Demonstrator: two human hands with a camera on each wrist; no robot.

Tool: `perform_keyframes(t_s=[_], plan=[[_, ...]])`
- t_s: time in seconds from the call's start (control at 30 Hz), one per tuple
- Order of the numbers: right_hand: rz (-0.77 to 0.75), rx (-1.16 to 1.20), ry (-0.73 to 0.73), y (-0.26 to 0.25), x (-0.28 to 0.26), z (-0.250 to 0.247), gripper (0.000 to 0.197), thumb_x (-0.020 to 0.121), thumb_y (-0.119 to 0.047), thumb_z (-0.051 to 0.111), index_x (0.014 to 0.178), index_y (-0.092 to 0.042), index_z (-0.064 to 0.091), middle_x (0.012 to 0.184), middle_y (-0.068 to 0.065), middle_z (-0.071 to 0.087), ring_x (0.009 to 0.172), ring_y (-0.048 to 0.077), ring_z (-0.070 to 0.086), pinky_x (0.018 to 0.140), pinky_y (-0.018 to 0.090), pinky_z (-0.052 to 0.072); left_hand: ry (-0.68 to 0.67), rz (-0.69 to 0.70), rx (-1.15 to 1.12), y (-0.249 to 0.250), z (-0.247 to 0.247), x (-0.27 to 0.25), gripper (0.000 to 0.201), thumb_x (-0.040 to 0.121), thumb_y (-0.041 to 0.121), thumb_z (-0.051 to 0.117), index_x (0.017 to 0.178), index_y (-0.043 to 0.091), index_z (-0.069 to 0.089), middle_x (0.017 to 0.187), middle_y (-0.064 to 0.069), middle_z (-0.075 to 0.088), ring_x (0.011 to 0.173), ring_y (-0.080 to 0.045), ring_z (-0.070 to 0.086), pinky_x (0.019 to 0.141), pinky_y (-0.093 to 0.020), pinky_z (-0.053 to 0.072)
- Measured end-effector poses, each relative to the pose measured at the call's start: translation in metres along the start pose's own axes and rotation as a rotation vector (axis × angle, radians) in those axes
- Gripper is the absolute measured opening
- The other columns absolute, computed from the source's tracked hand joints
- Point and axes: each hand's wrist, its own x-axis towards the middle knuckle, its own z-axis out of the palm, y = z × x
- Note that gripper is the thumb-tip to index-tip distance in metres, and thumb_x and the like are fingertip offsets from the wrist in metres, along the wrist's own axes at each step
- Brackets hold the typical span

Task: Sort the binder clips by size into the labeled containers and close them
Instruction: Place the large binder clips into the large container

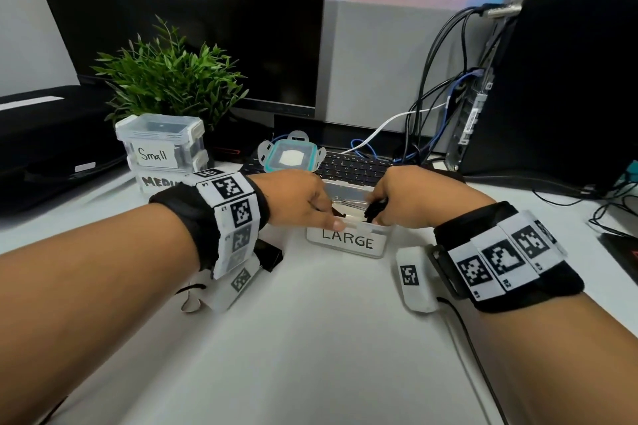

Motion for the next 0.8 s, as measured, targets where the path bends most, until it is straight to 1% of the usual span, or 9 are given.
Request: perform_keyframes(t_s=[0.1, 0.23, 0.33, 0.43, 0.47, 0.53, 0.67, 0.73, 0.8], plan=[[0.014, -0.012, 0.003, 0.001, 0.001, 0.002, 0.024, 0.086, -0.025, 0.061, 0.106, -0.020, 0.072, 0.097, 0.002, 0.069, 0.090, 0.021, 0.061, 0.081, 0.032, 0.053, 0.041, -0.042, -0.028, 0.003, -0.005, -0.003, 0.039, 0.085, 0.058, 0.052, 0.092, 0.027, 0.074, 0.111, 0.008, 0.067, 0.115, -0.016, 0.055, 0.095, -0.039, 0.047], [0.048, -0.019, 0.012, 0.006, 0.005, 0.003, 0.026, 0.083, -0.033, 0.065, 0.100, -0.014, 0.074, 0.088, 0.004, 0.070, 0.081, 0.020, 0.062, 0.069, 0.028, 0.052, 0.047, -0.084, -0.032, 0.003, -0.009, -0.003, 0.036, 0.084, 0.057, 0.055, 0.089, 0.027, 0.074, 0.101, 0.003, 0.070, 0.101, -0.016, 0.063, 0.087, -0.034, 0.051], [0.051, -0.027, -0.005, 0.008, 0.005, 0.003, 0.028, 0.085, -0.035, 0.065, 0.103, -0.015, 0.074, 0.095, 0.004, 0.071, 0.088, 0.021, 0.064, 0.078, 0.031, 0.054, 0.180, -0.113, -0.129, 0.006, -0.017, -0.008, 0.020, 0.087, 0.043, 0.059, 0.092, 0.027, 0.070, 0.091, 0.008, 0.068, 0.084, -0.010, 0.062, 0.074, -0.023, 0.049], [0.075, -0.012, -0.046, 0.006, 0.004, 0.002, 0.040, 0.090, -0.044, 0.057, 0.100, -0.009, 0.072, 0.094, 0.006, 0.069, 0.087, 0.022, 0.063, 0.073, 0.030, 0.049, 0.323, -0.133, -0.111, 0.003, -0.026, -0.015, 0.012, 0.089, 0.027, 0.059, 0.084, 0.017, 0.063, 0.080, 0.005, 0.063, 0.076, -0.014, 0.057, 0.061, -0.018, 0.042], [0.076, -0.023, -0.062, 0.005, 0.004, 0.001, 0.039, 0.092, -0.042, 0.055, 0.103, -0.008, 0.071, 0.095, 0.007, 0.067, 0.088, 0.022, 0.062, 0.072, 0.029, 0.047, 0.281, -0.158, -0.065, 0.002, -0.028, -0.018, 0.011, 0.088, 0.025, 0.059, 0.083, 0.016, 0.062, 0.073, 0.006, 0.060, 0.072, -0.013, 0.054, 0.058, -0.017, 0.040], [0.061, -0.044, -0.076, 0.003, 0.003, -0.001, 0.027, 0.094, -0.027, 0.055, 0.112, -0.013, 0.069, 0.104, 0.006, 0.067, 0.096, 0.022, 0.060, 0.078, 0.027, 0.046, 0.056, -0.195, 0.029, 0.000, -0.033, -0.024, 0.009, 0.085, 0.028, 0.064, 0.086, 0.020, 0.065, 0.071, 0.011, 0.058, 0.070, -0.009, 0.053, 0.061, -0.018, 0.042], [0.031, -0.085, -0.093, 0.001, 0.000, -0.003, 0.031, 0.092, -0.013, 0.056, 0.119, -0.023, 0.067, 0.113, 0.001, 0.066, 0.104, 0.021, 0.059, 0.091, 0.027, 0.048, -0.387, -0.249, 0.042, 0.000, -0.028, -0.028, 0.036, 0.075, 0.033, 0.076, 0.108, 0.025, 0.062, 0.097, 0.010, 0.061, 0.092, -0.010, 0.057, 0.086, -0.024, 0.048], [0.026, -0.085, -0.081, 0.002, 0.000, -0.003, 0.031, 0.091, -0.013, 0.056, 0.117, -0.023, 0.068, 0.111, 0.000, 0.066, 0.102, 0.020, 0.060, 0.090, 0.027, 0.049, -0.468, -0.264, 0.099, 0.002, -0.019, -0.028, 0.048, 0.074, 0.032, 0.078, 0.117, 0.027, 0.057, 0.106, 0.010, 0.057, 0.093, -0.009, 0.052, 0.082, -0.022, 0.043], [0.025, -0.070, -0.057, 0.004, -0.001, -0.002, 0.029, 0.091, -0.014, 0.056, 0.115, -0.023, 0.069, 0.110, 0.000, 0.067, 0.102, 0.021, 0.060, 0.089, 0.028, 0.049, -0.464, -0.263, 0.134, 0.003, -0.010, -0.026, 0.050, 0.073, 0.030, 0.079, 0.116, 0.027, 0.055, 0.103, 0.010, 0.055, 0.087, -0.009, 0.050, 0.071, -0.020, 0.041]])
